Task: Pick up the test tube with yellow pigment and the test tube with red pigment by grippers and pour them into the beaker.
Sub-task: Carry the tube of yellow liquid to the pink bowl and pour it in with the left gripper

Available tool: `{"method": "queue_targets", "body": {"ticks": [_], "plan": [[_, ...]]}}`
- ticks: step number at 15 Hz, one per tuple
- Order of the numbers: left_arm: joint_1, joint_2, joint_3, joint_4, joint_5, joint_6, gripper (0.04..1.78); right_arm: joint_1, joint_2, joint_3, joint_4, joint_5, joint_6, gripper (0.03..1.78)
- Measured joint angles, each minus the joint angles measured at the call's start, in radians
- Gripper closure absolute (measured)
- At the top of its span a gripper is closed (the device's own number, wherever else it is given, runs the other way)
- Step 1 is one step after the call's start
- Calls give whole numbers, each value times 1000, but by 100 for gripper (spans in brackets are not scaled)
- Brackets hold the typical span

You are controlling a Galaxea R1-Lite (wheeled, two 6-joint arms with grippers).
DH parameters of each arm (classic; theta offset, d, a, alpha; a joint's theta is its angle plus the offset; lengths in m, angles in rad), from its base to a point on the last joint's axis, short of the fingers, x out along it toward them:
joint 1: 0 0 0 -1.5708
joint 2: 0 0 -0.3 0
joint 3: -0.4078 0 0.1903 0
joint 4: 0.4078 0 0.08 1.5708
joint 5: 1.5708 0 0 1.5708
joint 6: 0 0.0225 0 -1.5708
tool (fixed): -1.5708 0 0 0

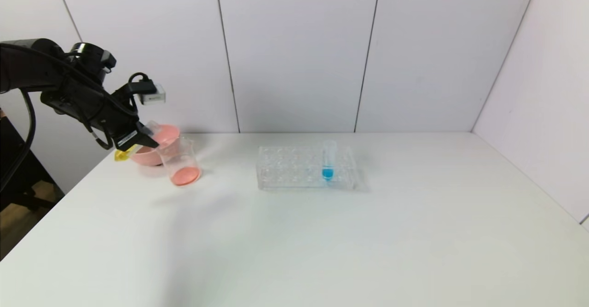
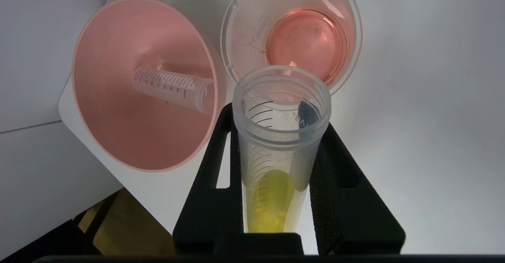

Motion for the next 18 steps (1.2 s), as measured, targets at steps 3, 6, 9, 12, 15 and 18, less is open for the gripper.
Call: {"method": "queue_targets", "body": {"ticks": [3, 6, 9, 12, 15, 18], "plan": [[-42, 8, 0, -9, 85, 23, 133, 0, 0, 0, 0, 0, 0, 10], [-76, 11, 0, -2, 165, 50, 133, 0, 0, 0, 0, 1, 0, 10], [-96, 17, 0, 1, 197, 60, 133, 0, 0, 0, 0, 1, 0, 10], [-109, 21, 0, 5, 242, 77, 133, 0, 0, 0, 0, 0, 0, 10], [-119, 20, 0, 4, 297, 92, 133, 0, 0, 0, 0, 0, 0, 10], [-129, 15, 0, -2, 313, 94, 133, 0, 0, 0, 0, 0, 0, 10]]}}
